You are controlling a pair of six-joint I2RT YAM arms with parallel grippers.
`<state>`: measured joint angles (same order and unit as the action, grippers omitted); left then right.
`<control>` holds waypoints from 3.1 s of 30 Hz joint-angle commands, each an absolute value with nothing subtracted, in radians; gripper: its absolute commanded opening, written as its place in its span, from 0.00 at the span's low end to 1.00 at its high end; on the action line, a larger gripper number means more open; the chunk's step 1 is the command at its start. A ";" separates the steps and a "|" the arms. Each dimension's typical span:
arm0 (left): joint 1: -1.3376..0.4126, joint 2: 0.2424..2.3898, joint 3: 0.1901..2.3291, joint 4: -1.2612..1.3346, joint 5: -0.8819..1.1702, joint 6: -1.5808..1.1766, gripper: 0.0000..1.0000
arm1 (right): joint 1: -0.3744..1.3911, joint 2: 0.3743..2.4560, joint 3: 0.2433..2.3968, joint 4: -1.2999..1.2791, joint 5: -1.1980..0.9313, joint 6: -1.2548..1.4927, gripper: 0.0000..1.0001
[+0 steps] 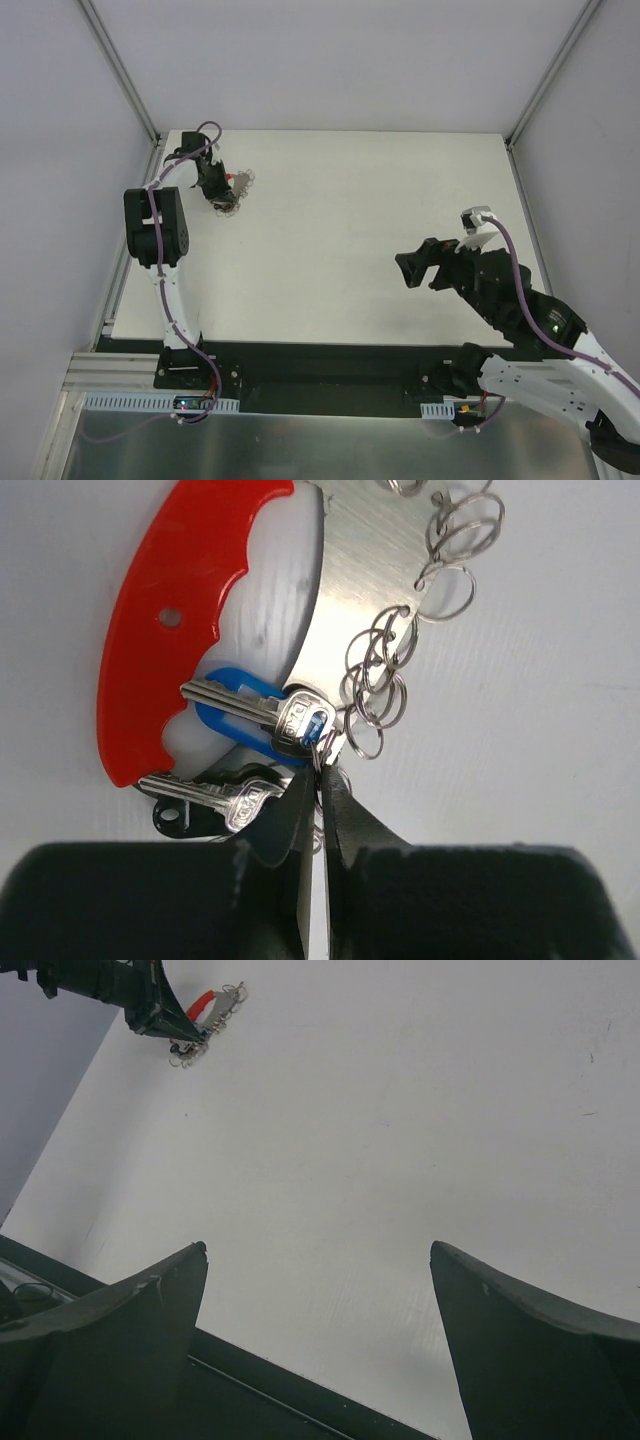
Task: Remove the keys from the keyring
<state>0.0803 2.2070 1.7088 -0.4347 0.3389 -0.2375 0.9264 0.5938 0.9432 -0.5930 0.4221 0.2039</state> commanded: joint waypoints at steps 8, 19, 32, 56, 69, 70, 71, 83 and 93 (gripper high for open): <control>-0.135 1.821 1.320 -0.460 0.296 -0.344 0.00 | 0.927 0.541 0.922 -0.583 0.345 0.279 0.96; -0.434 1.589 1.084 -0.301 0.432 -0.537 0.28 | 0.928 0.543 0.856 -0.593 0.296 0.347 0.97; -0.315 1.275 1.017 -0.328 0.345 -0.400 0.99 | 0.945 0.799 0.844 -0.704 0.563 0.936 0.87; -0.321 0.704 0.762 -0.407 0.028 -0.282 0.99 | 1.000 1.790 1.252 -0.538 0.370 1.114 0.66; -0.321 0.736 0.761 -0.410 -0.031 -0.311 0.99 | 0.986 1.815 1.189 -0.434 0.428 1.066 0.51; -0.321 0.735 0.762 -0.411 -0.032 -0.310 0.99 | 0.988 1.818 1.196 -0.443 0.434 1.069 0.51; -0.321 0.732 0.764 -0.414 -0.041 -0.308 0.99 | 0.988 1.825 1.203 -0.457 0.439 1.075 0.51; -0.321 0.746 0.765 -0.422 -0.002 -0.295 0.99 | 0.979 1.896 1.235 -0.460 0.439 0.913 0.50; -0.321 0.745 0.755 -0.419 -0.020 -0.285 0.97 | 0.968 1.826 1.152 -0.353 0.442 0.609 0.25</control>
